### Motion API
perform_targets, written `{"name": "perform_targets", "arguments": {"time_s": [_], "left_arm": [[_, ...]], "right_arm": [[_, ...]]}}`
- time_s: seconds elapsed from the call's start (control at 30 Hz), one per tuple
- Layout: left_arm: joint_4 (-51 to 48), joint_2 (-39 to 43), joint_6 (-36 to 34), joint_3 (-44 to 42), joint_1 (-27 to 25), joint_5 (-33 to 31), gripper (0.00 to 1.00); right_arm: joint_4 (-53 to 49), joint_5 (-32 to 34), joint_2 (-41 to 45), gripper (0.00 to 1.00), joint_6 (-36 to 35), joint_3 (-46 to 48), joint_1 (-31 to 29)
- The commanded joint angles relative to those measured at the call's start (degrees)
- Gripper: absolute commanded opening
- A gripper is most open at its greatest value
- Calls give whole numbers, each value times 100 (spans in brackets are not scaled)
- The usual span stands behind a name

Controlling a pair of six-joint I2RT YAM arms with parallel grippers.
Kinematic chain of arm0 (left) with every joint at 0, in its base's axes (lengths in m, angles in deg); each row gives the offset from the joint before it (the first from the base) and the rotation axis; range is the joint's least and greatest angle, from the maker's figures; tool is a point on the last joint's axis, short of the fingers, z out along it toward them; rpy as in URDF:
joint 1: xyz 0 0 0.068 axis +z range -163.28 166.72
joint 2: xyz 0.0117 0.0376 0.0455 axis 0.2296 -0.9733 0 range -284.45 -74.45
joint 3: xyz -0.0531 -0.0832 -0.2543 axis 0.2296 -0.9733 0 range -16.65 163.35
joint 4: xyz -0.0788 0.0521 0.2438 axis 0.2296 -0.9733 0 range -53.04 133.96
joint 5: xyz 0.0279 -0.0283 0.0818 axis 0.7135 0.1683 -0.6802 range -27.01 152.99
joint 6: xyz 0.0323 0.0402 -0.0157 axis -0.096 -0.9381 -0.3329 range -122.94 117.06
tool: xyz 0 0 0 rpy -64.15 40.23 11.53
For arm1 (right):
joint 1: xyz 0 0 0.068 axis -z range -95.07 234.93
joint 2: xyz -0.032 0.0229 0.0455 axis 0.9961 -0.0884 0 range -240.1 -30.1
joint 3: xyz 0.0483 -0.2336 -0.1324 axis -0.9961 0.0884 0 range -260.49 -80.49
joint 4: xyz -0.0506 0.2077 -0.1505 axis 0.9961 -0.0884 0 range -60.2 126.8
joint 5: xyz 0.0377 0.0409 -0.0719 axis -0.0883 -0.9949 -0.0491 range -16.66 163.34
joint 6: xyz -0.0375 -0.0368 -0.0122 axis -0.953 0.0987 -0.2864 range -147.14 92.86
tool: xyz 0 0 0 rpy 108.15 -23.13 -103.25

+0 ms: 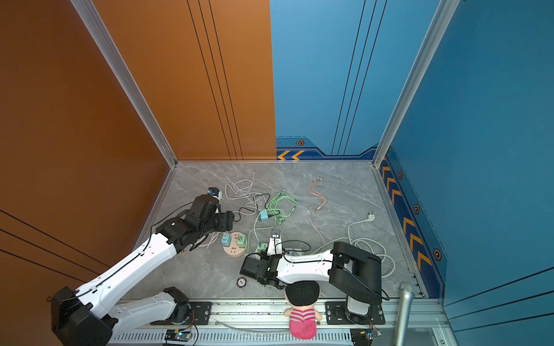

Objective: Insert the plug
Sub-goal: 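Lower and press the pink charger into a power strip socket with the right gripper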

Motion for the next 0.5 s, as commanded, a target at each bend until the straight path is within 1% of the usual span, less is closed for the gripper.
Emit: {"name": "perform_targets", "arguments": {"time_s": [0.0,0.17,0.47], "left_arm": [[-88,141,38,-105,-47,-95,80],[-90,279,92,-121,-63,-96,80],[-94,436,154,-119,-70,-70,81]], "right_arm": [[-355,-471,-368,0,269,-9,-47],[-354,-604,-502,0,391,9,-21],[-354,-644,-383,0,381,69,69]]}}
